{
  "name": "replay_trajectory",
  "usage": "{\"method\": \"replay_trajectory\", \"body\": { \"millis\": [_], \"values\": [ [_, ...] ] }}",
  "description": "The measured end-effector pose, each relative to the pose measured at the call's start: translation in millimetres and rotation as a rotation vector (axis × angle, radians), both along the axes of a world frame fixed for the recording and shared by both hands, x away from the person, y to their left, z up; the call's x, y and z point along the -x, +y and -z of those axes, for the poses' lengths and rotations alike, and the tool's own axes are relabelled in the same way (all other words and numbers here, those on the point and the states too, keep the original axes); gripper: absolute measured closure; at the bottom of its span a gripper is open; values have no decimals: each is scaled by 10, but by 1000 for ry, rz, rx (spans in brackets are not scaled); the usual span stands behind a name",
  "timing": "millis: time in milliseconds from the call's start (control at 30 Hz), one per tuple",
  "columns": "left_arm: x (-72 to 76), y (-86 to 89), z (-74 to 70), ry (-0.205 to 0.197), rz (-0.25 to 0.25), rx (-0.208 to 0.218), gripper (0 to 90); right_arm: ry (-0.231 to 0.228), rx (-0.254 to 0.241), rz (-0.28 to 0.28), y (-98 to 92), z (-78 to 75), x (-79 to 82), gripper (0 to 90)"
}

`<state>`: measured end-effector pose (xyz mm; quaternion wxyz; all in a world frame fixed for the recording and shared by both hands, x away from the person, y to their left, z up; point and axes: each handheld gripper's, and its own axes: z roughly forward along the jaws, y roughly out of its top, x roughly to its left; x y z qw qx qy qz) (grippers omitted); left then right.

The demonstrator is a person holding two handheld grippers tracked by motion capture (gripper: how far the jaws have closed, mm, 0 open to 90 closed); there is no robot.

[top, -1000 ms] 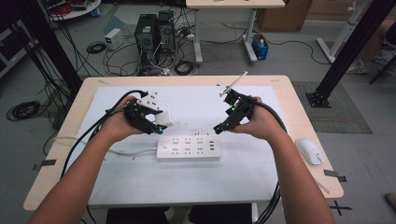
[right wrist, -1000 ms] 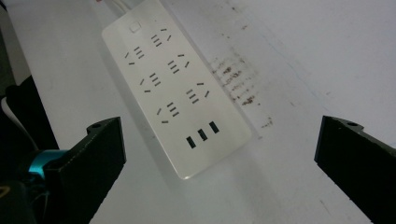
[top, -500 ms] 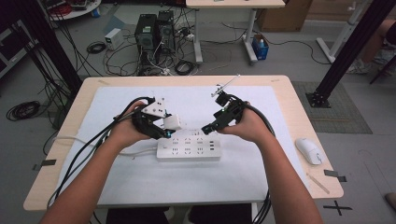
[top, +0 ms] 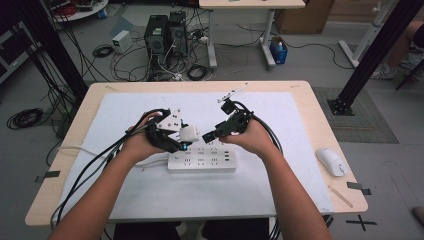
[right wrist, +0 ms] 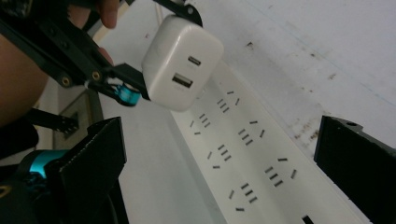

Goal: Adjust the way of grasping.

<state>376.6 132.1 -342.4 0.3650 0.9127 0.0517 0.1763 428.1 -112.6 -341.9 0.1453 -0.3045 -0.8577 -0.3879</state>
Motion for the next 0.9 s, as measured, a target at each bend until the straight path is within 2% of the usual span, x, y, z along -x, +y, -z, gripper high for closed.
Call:
{"method": "replay_trajectory", "body": {
  "millis": [200, 300, 533, 733, 900],
  "values": [
    [36, -46, 25, -16, 8, -4, 425, 62, -80, 34, 52, 53, -31, 18],
    [49, -64, 28, -30, 15, -6, 425, 80, -96, 38, 89, 73, -40, 19],
    [54, -75, 38, -36, 19, -5, 425, 132, -124, 56, 165, 150, -64, 37],
    [57, -83, 39, -47, 22, 2, 425, 154, -148, 70, 211, 201, -90, 39],
    [59, -89, 45, -50, 27, 4, 425, 160, -137, 71, 247, 225, -90, 52]
  ]
}}
